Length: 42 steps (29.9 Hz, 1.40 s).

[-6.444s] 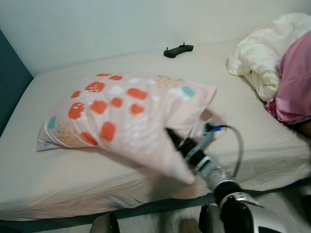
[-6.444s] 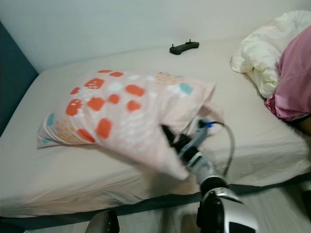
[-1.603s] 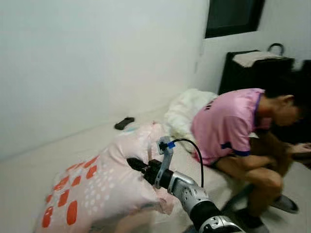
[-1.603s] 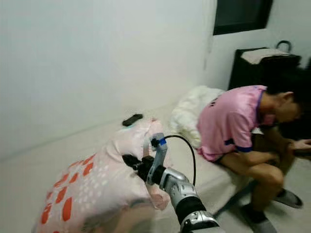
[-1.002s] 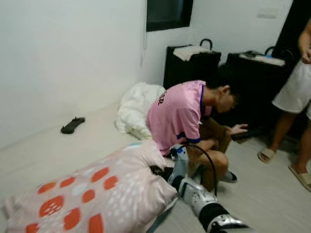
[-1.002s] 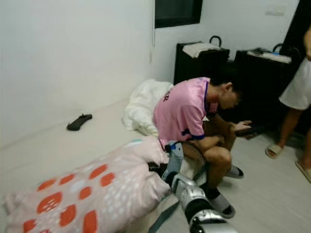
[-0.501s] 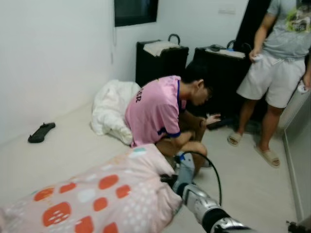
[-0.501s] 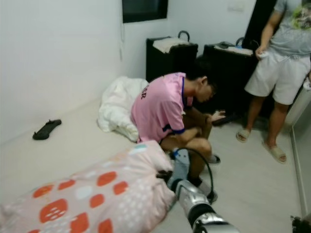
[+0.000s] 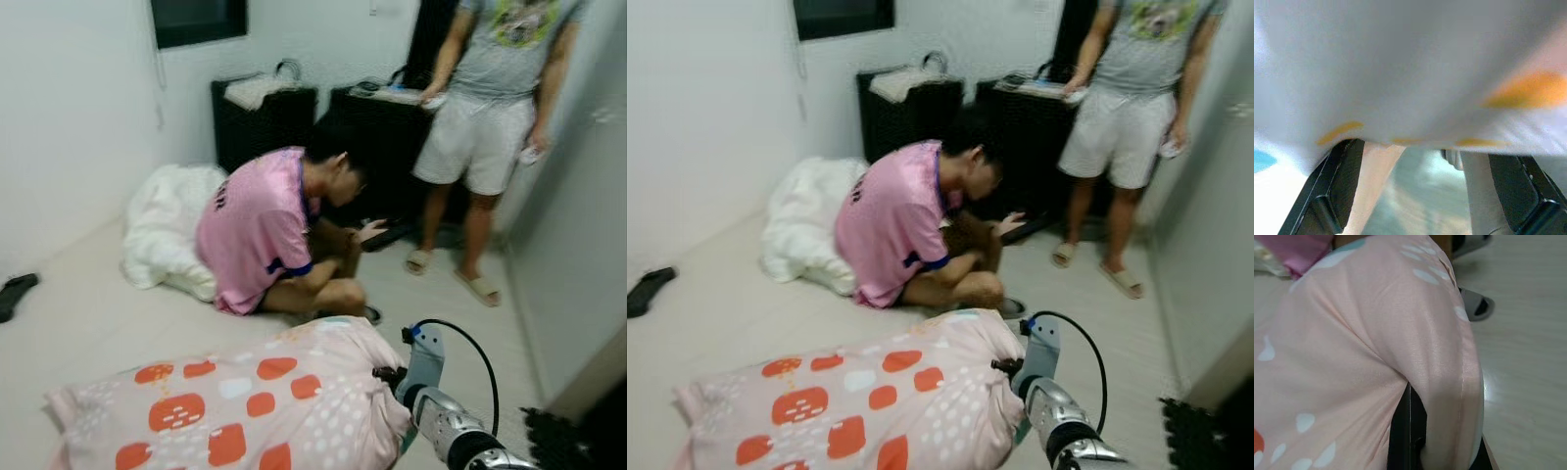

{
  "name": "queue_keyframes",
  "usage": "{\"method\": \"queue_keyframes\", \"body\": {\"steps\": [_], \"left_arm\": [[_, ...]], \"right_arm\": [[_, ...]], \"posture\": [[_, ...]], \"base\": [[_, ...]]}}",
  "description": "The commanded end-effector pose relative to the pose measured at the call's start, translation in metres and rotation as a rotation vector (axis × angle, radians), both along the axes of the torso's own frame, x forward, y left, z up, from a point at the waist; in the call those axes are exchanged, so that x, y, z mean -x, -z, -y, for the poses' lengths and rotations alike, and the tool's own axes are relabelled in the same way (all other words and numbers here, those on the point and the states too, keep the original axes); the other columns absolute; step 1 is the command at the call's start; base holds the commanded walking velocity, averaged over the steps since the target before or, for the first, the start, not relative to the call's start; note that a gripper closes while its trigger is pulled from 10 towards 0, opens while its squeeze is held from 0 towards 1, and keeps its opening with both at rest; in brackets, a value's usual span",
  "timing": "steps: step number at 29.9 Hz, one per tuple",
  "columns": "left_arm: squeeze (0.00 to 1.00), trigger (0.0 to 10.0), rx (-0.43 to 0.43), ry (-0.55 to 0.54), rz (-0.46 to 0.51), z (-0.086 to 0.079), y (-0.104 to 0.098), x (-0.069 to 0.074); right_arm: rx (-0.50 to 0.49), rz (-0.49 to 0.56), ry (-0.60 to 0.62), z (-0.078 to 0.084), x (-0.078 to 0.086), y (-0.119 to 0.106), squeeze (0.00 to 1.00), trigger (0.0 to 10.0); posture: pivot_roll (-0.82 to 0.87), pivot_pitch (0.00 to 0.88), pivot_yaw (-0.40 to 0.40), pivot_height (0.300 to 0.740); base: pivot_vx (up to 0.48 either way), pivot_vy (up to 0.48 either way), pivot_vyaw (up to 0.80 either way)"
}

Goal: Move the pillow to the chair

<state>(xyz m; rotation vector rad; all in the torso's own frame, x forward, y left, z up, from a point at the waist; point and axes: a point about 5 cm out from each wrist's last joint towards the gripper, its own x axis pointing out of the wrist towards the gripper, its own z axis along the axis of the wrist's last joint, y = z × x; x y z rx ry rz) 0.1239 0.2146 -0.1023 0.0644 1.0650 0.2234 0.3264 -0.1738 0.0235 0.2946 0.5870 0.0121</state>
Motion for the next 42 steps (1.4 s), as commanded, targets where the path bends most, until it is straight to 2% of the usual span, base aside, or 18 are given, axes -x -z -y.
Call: {"method": "queue_keyframes", "body": {"steps": [1, 6, 8, 9, 10, 14, 16, 17, 18, 20, 21, 22, 23, 26, 27, 29, 32, 42], "left_arm": [[0.00, 10.0, -0.016, -0.001, 0.002, -0.004, -0.001, -0.001], [0.00, 10.0, -0.021, 0.006, -0.003, -0.004, -0.001, -0.001], [0.00, 10.0, -0.021, 0.010, -0.006, -0.003, -0.001, -0.001], [0.00, 10.0, -0.021, 0.010, -0.006, -0.003, -0.001, -0.001], [0.00, 10.0, -0.021, 0.012, -0.006, -0.003, -0.001, -0.001], [0.00, 10.0, -0.022, 0.013, -0.008, -0.004, -0.001, -0.001], [0.00, 10.0, -0.026, 0.014, -0.010, -0.005, -0.001, 0.000], [0.00, 10.0, -0.026, 0.014, -0.010, -0.005, -0.001, 0.000], [0.00, 10.0, -0.028, 0.014, -0.012, -0.006, -0.001, 0.000], [0.00, 10.0, -0.028, 0.014, -0.012, -0.006, -0.001, 0.000], [0.00, 10.0, -0.030, 0.014, -0.015, -0.006, -0.001, 0.001], [0.00, 10.0, -0.030, 0.014, -0.015, -0.006, -0.001, 0.001], [0.00, 10.0, -0.032, 0.012, -0.019, -0.007, 0.000, 0.003], [0.00, 10.0, -0.034, 0.010, -0.021, -0.007, 0.000, 0.004], [0.00, 10.0, -0.040, 0.005, -0.023, -0.008, 0.000, 0.005], [0.00, 10.0, -0.040, 0.005, -0.023, -0.008, 0.000, 0.005], [0.00, 10.0, -0.053, -0.003, -0.031, -0.011, 0.000, 0.008], [0.00, 10.0, -0.056, 0.006, -0.037, -0.012, 0.001, 0.009]], "right_arm": [[0.031, 0.053, 0.067, 0.014, -0.005, -0.009, 0.00, 10.0], [0.058, 0.007, 0.056, 0.015, 0.004, 0.002, 0.00, 10.0], [0.073, -0.094, 0.013, 0.009, 0.027, 0.028, 0.00, 10.0], [0.073, -0.094, 0.013, 0.009, 0.027, 0.028, 0.00, 10.0], [0.071, -0.132, -0.013, 0.004, 0.037, 0.038, 0.00, 10.0], [0.057, -0.184, -0.048, -0.004, 0.051, 0.052, 0.00, 10.0], [0.048, -0.237, -0.058, -0.009, 0.066, 0.064, 0.00, 10.0], [0.048, -0.237, -0.058, -0.009, 0.066, 0.064, 0.00, 10.0], [0.049, -0.269, -0.055, -0.009, 0.075, 0.071, 0.00, 10.0], [0.049, -0.269, -0.055, -0.009, 0.075, 0.071, 0.00, 10.0], [0.059, -0.312, -0.052, -0.008, 0.087, 0.079, 0.00, 10.0], [0.059, -0.312, -0.052, -0.008, 0.087, 0.079, 0.00, 10.0], [0.078, -0.371, -0.048, -0.003, 0.103, 0.089, 0.00, 10.0], [0.094, -0.413, -0.046, 0.000, 0.114, 0.096, 0.00, 10.0], [0.117, -0.465, -0.045, 0.005, 0.129, 0.103, 0.00, 10.0], [0.117, -0.465, -0.045, 0.005, 0.129, 0.103, 0.00, 10.0], [0.158, -0.535, -0.070, 0.011, 0.152, 0.114, 0.00, 10.0], [0.209, -0.549, -0.126, 0.010, 0.156, 0.115, 0.00, 10.0]], "posture": [[0.05, 0.031, -0.062, 0.740], [0.04, 0.027, -0.065, 0.740], [0.05, 0.025, -0.065, 0.740], [0.05, 0.025, -0.065, 0.740], [0.05, 0.026, -0.065, 0.740], [0.05, 0.026, -0.063, 0.740], [0.05, 0.028, -0.059, 0.740], [0.05, 0.028, -0.059, 0.740], [0.05, 0.028, -0.059, 0.740], [0.05, 0.028, -0.059, 0.740], [0.06, 0.030, -0.058, 0.740], [0.06, 0.030, -0.058, 0.740], [0.06, 0.031, -0.061, 0.740], [0.06, 0.031, -0.061, 0.740], [0.07, 0.032, -0.064, 0.740], [0.07, 0.032, -0.064, 0.740], [0.07, 0.032, -0.064, 0.740], [0.07, 0.029, -0.061, 0.740]], "base": [[0.000, 0.000, -0.73], [0.000, 0.000, -0.73], [0.000, 0.000, -0.73], [0.000, 0.000, -0.73], [0.000, 0.000, -0.73], [0.000, 0.000, -0.73], [0.000, 0.000, -0.73], [0.000, 0.000, -0.73], [0.000, 0.000, -0.73], [0.000, 0.000, -0.73], [0.000, 0.000, -0.73], [0.000, 0.000, -0.73], [0.000, 0.000, -0.73], [0.000, 0.000, -0.73], [0.000, 0.000, -0.73], [0.000, 0.000, -0.73], [0.000, 0.000, -0.73], [0.000, 0.000, -0.73]]}}
